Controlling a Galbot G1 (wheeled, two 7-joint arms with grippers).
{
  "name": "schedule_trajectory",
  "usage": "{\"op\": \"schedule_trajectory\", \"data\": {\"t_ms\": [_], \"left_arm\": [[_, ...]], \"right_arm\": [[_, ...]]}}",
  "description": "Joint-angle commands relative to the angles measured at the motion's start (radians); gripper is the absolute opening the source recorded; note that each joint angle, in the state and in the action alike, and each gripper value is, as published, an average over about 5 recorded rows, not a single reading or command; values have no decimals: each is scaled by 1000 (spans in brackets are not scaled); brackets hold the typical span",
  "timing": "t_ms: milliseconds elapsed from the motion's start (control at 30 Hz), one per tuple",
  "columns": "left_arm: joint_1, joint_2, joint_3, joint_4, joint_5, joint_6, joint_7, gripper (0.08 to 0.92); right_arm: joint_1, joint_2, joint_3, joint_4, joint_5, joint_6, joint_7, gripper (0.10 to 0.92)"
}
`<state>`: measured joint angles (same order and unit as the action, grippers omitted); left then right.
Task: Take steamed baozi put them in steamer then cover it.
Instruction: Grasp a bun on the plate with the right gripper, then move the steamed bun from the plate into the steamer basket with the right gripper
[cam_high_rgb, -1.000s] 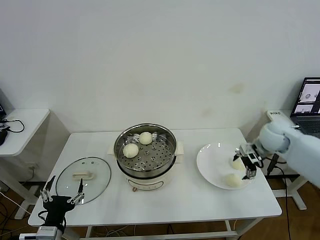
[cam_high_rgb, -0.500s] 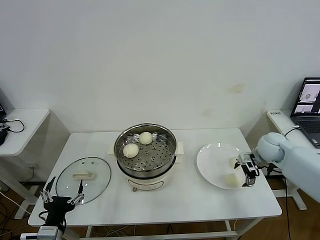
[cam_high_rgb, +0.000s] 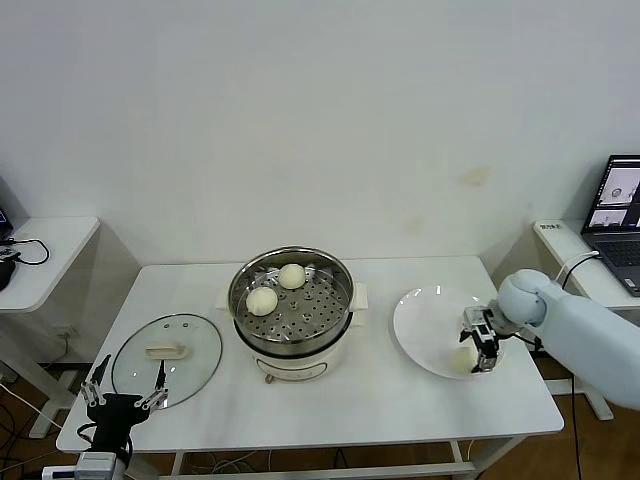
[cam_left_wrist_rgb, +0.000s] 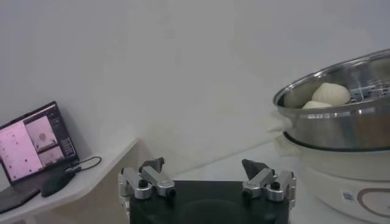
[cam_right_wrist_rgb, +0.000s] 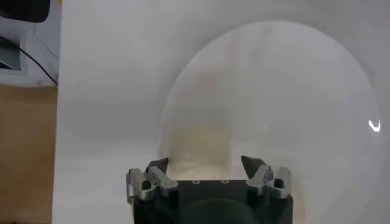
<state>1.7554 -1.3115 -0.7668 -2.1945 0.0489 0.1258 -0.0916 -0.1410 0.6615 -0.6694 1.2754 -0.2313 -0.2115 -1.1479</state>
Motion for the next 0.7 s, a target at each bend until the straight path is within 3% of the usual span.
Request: {"op": "schedule_trajectory", "data": {"t_ms": [33,333,700], "left_arm": [[0,-1,1,0,1,0,-1,823],[-2,0,2,-2,0,0,-1,823],[-9,8,1,-1,-5,-1,-1,823]], "right_arm": [[-10,23,7,-28,-6,-9,-4,685],[44,-13,-19,1,25,-21,-30,578],[277,-39,-113,50,131,-48,-54,560]]}}
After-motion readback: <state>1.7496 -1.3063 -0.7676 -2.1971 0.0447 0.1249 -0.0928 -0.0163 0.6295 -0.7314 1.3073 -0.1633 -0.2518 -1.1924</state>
